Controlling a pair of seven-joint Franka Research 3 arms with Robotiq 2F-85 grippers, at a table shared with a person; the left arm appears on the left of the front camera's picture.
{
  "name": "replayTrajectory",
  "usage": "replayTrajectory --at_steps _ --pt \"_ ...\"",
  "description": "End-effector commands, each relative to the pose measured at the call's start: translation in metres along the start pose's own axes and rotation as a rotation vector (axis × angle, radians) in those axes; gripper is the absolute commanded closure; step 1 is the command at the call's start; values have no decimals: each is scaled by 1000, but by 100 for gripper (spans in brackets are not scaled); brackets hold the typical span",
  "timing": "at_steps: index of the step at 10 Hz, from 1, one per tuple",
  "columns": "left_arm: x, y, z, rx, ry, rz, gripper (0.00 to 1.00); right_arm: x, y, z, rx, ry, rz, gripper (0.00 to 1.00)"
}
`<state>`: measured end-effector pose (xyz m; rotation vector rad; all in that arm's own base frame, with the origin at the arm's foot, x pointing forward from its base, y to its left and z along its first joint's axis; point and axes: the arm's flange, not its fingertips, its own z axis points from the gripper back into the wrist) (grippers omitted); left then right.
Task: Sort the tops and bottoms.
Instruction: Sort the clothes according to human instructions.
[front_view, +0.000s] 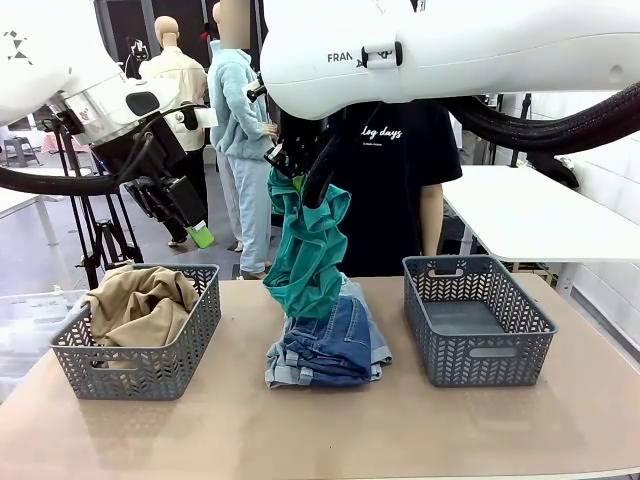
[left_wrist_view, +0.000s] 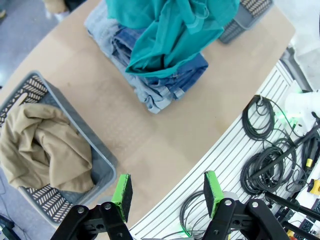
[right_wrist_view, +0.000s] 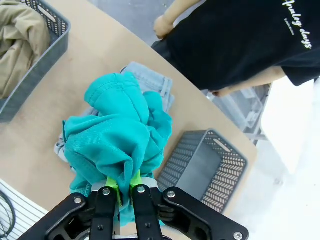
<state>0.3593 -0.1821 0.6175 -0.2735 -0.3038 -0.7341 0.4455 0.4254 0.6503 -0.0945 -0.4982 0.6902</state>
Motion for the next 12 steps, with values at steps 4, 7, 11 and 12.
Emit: replayTrajectory --at_steps 4,7,11,12 --pt "0 0 1 -8 -2 1 25 1 0 1 -3 0 -1 100" --pt "0 0 1 -8 -2 1 25 1 0 1 -3 0 -1 100" --pt "0 0 1 -8 -2 1 25 1 0 1 -3 0 -1 100" --pt "0 0 1 -8 -2 1 25 1 0 1 -3 0 -1 100"
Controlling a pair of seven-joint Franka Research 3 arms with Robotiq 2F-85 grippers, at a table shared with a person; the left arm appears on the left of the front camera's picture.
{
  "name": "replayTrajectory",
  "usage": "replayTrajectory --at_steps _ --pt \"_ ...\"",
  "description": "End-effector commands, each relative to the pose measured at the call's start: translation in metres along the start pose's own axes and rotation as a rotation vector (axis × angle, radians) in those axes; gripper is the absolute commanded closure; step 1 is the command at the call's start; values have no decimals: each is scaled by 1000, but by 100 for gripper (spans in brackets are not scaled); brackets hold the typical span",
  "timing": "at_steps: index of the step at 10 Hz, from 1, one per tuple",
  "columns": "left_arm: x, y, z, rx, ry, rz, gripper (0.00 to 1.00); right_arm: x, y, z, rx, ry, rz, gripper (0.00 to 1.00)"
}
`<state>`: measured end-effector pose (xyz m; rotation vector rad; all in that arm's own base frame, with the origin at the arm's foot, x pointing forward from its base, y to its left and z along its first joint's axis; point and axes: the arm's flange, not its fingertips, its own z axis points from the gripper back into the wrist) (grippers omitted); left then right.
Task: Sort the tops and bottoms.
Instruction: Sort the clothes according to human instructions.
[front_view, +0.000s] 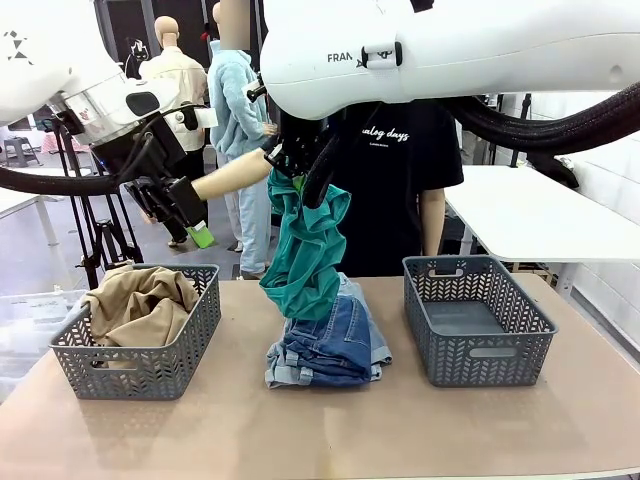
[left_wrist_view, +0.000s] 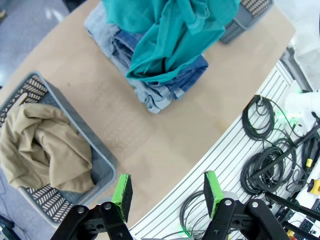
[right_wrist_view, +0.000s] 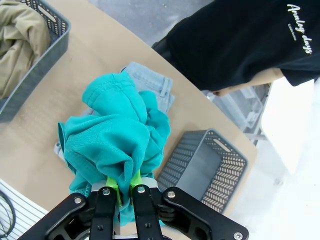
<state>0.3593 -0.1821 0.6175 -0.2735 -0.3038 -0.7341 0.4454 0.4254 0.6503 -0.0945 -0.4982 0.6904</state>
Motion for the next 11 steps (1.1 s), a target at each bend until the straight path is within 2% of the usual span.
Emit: replayTrajectory --at_steps 1,11 --pt "0 0 1 -8 -2 1 25 1 0 1 -3 0 -1 100" --pt "0 0 1 -8 -2 1 25 1 0 1 -3 0 -1 100"
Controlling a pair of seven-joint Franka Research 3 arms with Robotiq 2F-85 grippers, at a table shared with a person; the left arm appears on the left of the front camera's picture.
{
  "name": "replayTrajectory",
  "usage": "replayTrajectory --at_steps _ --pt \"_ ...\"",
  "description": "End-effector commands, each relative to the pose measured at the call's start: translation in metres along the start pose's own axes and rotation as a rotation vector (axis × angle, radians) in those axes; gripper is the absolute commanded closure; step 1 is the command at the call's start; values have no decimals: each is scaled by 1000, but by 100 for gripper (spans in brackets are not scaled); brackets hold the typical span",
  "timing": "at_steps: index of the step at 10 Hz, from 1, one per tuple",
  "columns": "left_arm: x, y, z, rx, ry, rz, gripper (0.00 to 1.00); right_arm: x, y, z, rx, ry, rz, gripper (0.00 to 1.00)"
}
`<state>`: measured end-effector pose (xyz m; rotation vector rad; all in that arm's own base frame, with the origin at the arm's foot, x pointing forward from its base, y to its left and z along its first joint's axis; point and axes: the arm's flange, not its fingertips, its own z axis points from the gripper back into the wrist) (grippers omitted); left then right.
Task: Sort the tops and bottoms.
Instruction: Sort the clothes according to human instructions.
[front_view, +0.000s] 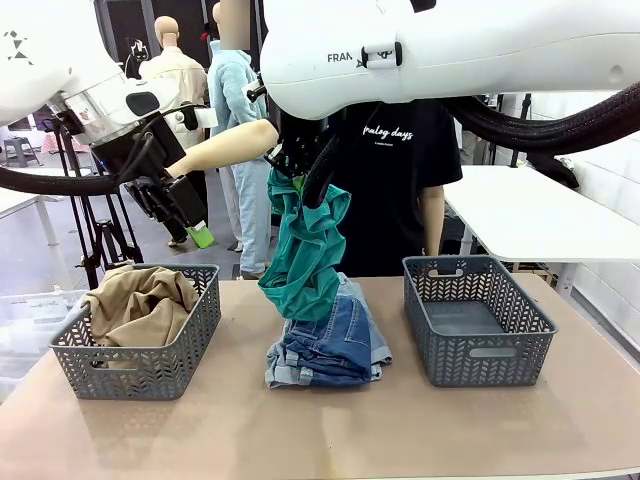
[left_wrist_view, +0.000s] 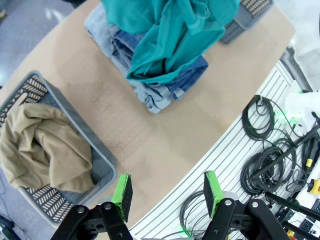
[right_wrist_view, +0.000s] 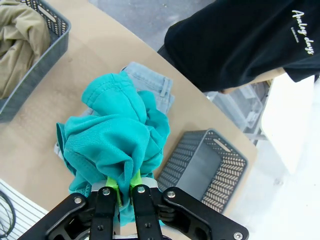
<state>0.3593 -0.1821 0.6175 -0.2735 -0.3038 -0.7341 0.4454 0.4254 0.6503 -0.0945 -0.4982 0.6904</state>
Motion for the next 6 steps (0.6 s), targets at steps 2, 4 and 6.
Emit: replayTrajectory --at_steps 2,4,6 --pt "-5 5 21 23 -19 -3 25 1 0 1 -3 0 -1 100" --pt "-20 25 62 27 -32 13 25 1 0 1 -3 0 -1 100" --pt "-43 50 93 137 -6 38 25 1 0 1 -3 0 -1 100"
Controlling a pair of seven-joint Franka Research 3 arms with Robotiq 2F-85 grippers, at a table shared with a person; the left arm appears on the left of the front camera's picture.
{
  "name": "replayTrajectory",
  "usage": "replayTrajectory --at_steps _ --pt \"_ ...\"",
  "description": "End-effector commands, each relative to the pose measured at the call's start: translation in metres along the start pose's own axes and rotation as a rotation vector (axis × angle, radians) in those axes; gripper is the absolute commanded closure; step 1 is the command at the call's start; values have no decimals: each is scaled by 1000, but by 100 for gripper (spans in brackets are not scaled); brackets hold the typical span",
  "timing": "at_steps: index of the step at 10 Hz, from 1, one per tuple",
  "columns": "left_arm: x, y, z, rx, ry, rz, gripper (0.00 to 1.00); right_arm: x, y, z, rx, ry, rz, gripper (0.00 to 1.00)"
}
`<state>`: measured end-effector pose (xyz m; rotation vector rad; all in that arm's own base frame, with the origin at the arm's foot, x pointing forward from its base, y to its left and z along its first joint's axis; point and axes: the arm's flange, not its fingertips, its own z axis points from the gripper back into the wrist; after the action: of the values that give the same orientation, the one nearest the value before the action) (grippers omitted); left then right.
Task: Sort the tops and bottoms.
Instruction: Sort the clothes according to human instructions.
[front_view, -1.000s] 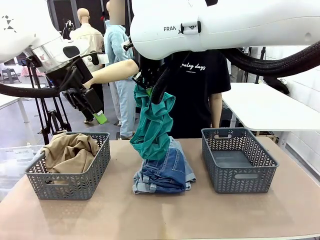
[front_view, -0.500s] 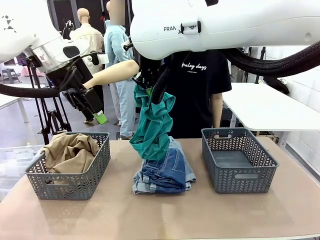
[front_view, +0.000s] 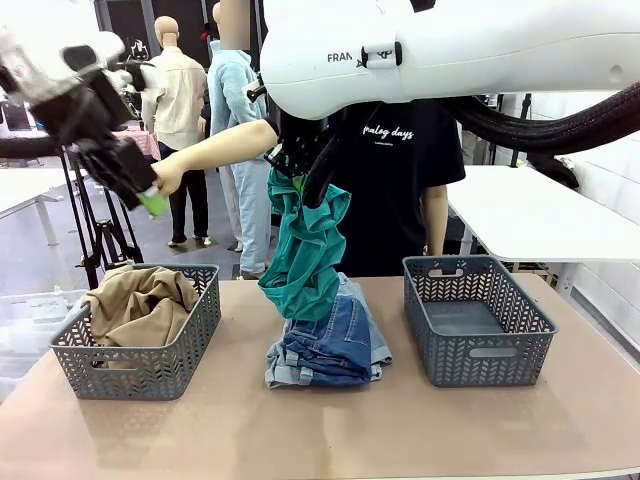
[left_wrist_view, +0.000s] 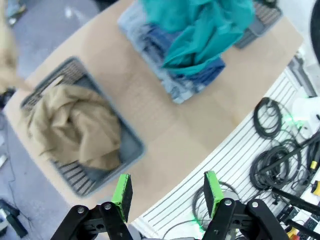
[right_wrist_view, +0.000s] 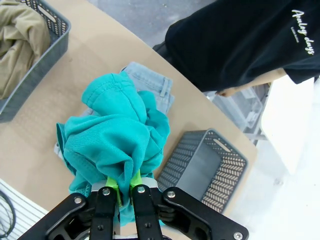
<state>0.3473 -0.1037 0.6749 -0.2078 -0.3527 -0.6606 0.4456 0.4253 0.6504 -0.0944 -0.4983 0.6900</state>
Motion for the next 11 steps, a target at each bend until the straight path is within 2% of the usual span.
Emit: replayTrajectory --at_steps 1,5,7,8,11 --pt "-15 21 23 75 6 -14 25 1 0 1 -3 1 -1 100" --pt "-43 42 58 135 -49 17 25 1 0 1 -3 1 -1 100" --pt "-46 46 60 146 -88 50 25 1 0 1 -3 1 -1 100" --pt "-41 40 61 120 -60 43 25 0 0 0 0 0 0 100" --pt "-41 40 61 120 -60 43 25 51 12 -7 76 -105 136 100"
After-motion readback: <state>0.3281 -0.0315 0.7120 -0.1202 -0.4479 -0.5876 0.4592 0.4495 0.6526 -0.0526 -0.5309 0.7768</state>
